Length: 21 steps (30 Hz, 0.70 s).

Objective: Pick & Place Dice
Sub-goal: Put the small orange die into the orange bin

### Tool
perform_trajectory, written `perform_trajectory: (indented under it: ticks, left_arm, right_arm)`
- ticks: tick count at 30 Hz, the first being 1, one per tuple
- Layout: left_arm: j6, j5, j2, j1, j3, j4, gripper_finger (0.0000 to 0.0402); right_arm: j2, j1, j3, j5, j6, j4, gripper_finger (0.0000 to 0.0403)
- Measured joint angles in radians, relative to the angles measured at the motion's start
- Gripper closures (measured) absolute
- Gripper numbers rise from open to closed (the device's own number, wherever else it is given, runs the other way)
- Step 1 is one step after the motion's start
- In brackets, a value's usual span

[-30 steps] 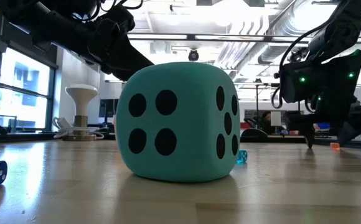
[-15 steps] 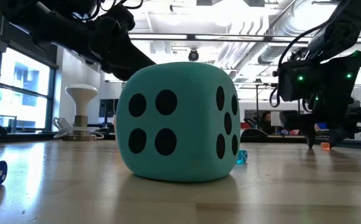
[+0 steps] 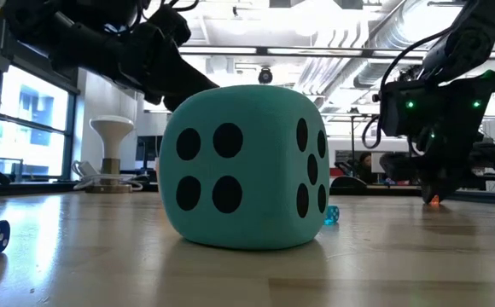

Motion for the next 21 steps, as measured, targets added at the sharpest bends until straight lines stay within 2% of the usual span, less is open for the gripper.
perform_trajectory:
  ticks: [6, 9, 12, 14, 16, 21]
  left_arm:
    - [-0.016, 0.000, 0.002, 0.000, 0.000, 0.001, 0.0002]
    - [-0.013, -0.001, 0.002, -0.002, 0.000, 0.002, 0.0002]
    - [-0.007, -0.002, 0.002, -0.002, 0.000, 0.005, 0.0002]
    - [-0.007, -0.002, 0.002, -0.002, 0.000, 0.011, 0.0002]
    - [0.001, -0.002, 0.002, -0.002, 0.000, 0.019, 0.0002]
    - [0.038, -0.006, 0.002, -0.004, 0.000, 0.028, 0.0002]
  right_arm:
    - [-0.011, 0.045, 0.009, 0.026, -0.050, 0.018, 0.0364]
    - [-0.037, 0.110, 0.058, -0.010, -0.089, 0.033, 0.0364]
    - [-0.070, 0.170, 0.126, 0.034, -0.219, 0.116, 0.0364]
    - [-0.080, 0.200, 0.161, 0.085, -0.336, 0.214, 0.0363]
    - [-0.080, 0.209, 0.192, 0.091, -0.475, 0.378, 0.0363]
    - [-0.049, 0.180, 0.204, 0.003, -0.819, 0.806, 0.0363]
